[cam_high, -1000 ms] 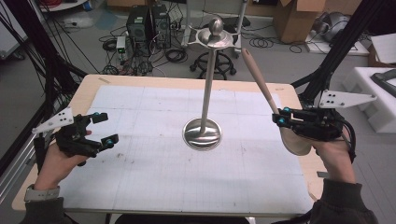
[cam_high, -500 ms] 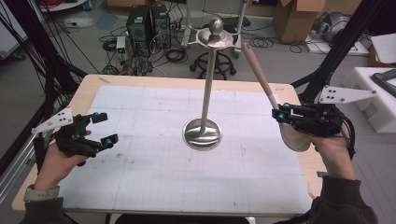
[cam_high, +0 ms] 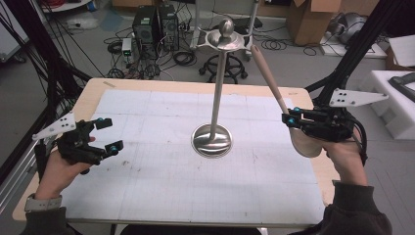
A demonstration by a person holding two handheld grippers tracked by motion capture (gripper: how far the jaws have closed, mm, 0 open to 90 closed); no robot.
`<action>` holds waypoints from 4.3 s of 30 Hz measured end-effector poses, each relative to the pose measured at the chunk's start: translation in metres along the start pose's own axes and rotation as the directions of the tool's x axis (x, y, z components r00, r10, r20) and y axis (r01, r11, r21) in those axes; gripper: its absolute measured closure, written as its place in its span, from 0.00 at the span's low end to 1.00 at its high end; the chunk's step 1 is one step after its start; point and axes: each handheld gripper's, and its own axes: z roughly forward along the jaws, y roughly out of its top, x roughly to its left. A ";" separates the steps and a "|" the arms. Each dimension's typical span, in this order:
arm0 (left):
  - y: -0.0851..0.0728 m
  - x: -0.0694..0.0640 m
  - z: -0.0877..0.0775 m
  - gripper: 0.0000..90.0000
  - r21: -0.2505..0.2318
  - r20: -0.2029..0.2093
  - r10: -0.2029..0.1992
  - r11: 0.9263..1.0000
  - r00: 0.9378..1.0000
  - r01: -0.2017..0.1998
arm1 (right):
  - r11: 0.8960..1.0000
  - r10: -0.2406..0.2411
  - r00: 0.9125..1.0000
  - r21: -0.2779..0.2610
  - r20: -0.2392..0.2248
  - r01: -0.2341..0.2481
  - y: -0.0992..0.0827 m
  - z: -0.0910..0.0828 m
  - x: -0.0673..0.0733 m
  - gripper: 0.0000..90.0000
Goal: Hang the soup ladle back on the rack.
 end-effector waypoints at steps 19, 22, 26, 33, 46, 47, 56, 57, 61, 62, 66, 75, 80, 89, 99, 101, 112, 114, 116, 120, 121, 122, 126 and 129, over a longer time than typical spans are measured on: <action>-0.002 0.002 -0.002 0.02 0.004 -0.004 -0.008 1.000 1.000 0.008 | 0.999 0.013 1.000 0.036 -0.013 -0.013 -0.002 0.024 -0.003 0.87; -0.002 0.001 -0.002 0.02 -0.002 -0.002 -0.010 1.000 1.000 0.010 | 0.999 0.015 1.000 0.040 -0.019 -0.014 -0.003 0.030 -0.003 0.87; -0.002 0.001 -0.003 0.02 -0.002 -0.004 -0.008 1.000 1.000 0.008 | 0.998 0.020 1.000 0.058 -0.024 -0.018 -0.004 0.038 -0.003 0.87; -0.001 0.001 -0.004 0.02 -0.006 0.000 -0.008 1.000 1.000 0.008 | 0.997 0.020 0.999 0.073 -0.034 -0.017 -0.005 0.053 -0.003 0.87; -0.001 0.001 -0.007 0.02 -0.014 -0.006 -0.009 1.000 1.000 0.009 | 0.996 0.024 0.999 0.085 -0.045 -0.020 -0.005 0.074 -0.002 0.87; -0.001 0.001 -0.007 0.02 -0.016 -0.006 -0.011 1.000 1.000 0.011 | 0.996 0.021 0.999 0.084 -0.043 -0.017 -0.005 0.076 -0.002 0.87; 0.000 0.001 -0.009 0.02 -0.021 0.002 -0.011 1.000 1.000 0.011 | 0.995 0.022 0.999 0.096 -0.043 -0.018 -0.003 0.088 -0.002 0.87; -0.001 0.001 -0.010 0.02 -0.020 0.000 -0.012 1.000 1.000 0.012 | 0.995 0.017 0.999 0.097 -0.043 -0.013 -0.003 0.090 -0.003 0.87; -0.002 0.003 -0.010 0.02 -0.019 -0.006 -0.018 1.000 1.000 0.018 | 0.994 0.017 0.999 0.105 -0.041 -0.012 -0.002 0.095 -0.003 0.87; -0.002 0.003 -0.011 0.02 -0.019 -0.006 -0.019 1.000 1.000 0.019 | 0.995 0.011 0.999 0.103 -0.040 -0.007 -0.002 0.097 -0.003 0.87; -0.002 0.003 -0.011 0.02 -0.024 -0.004 -0.018 1.000 1.000 0.017 | 0.994 0.011 0.999 0.108 -0.039 -0.007 -0.001 0.103 -0.003 0.87; -0.002 0.001 -0.012 0.02 -0.026 0.009 -0.015 1.000 1.000 0.015 | 0.995 0.011 0.999 0.103 -0.036 -0.007 0.001 0.115 -0.002 0.87; -0.002 0.001 -0.012 0.02 -0.025 0.005 -0.013 1.000 1.000 0.013 | 0.995 0.009 1.000 0.103 -0.030 -0.006 0.002 0.120 -0.002 0.87; -0.002 0.002 -0.012 0.02 -0.019 0.000 -0.016 1.000 1.000 0.016 | 0.996 -0.003 1.000 0.084 -0.014 0.004 0.000 0.122 0.000 0.85; -0.005 0.007 -0.010 0.02 -0.008 -0.022 -0.034 0.999 0.999 0.034 | 0.999 -0.016 1.000 0.047 -0.023 0.017 -0.002 0.125 -0.005 0.76; -0.006 0.007 -0.011 0.02 -0.005 -0.028 -0.027 1.000 0.999 0.027 | 0.999 -0.019 1.000 0.037 -0.015 0.020 -0.002 0.123 -0.005 0.73; -0.002 0.001 -0.011 0.02 -0.027 -0.035 -0.011 1.000 0.999 0.011 | 0.998 -0.063 0.998 -0.026 -0.007 0.063 -0.009 0.109 0.014 0.15; -0.001 -0.001 -0.010 0.02 -0.029 -0.030 -0.003 1.000 1.000 0.003 | 0.996 -0.086 0.996 -0.017 -0.005 0.086 -0.012 0.108 0.019 0.09; 0.000 -0.004 -0.008 0.02 -0.028 -0.023 0.005 1.000 1.000 -0.006 | 0.997 -0.082 0.997 -0.002 -0.008 0.082 -0.018 0.108 0.024 0.00; 0.000 -0.007 -0.006 0.02 -0.025 -0.007 0.013 1.000 1.000 -0.013 | 0.995 -0.096 0.995 -0.014 0.017 0.096 -0.029 0.100 0.031 0.00; 0.000 -0.007 -0.006 0.02 -0.024 -0.006 0.014 1.000 1.000 -0.015 | 0.996 -0.088 0.996 -0.025 0.026 0.089 -0.031 0.097 0.032 0.00; 0.000 -0.008 -0.006 0.02 -0.025 -0.005 0.014 1.000 1.000 -0.014 | 0.996 -0.084 0.996 -0.032 0.033 0.085 -0.033 0.095 0.032 0.00; 0.000 -0.008 -0.008 0.02 -0.033 -0.005 0.019 0.999 1.000 -0.019 | 0.997 -0.056 0.998 -0.059 0.039 0.058 -0.043 0.085 0.032 0.00; -0.001 -0.008 -0.008 0.02 -0.038 -0.008 0.021 0.999 1.000 -0.022 | 0.997 -0.033 0.999 -0.073 0.039 0.036 -0.052 0.079 0.032 0.00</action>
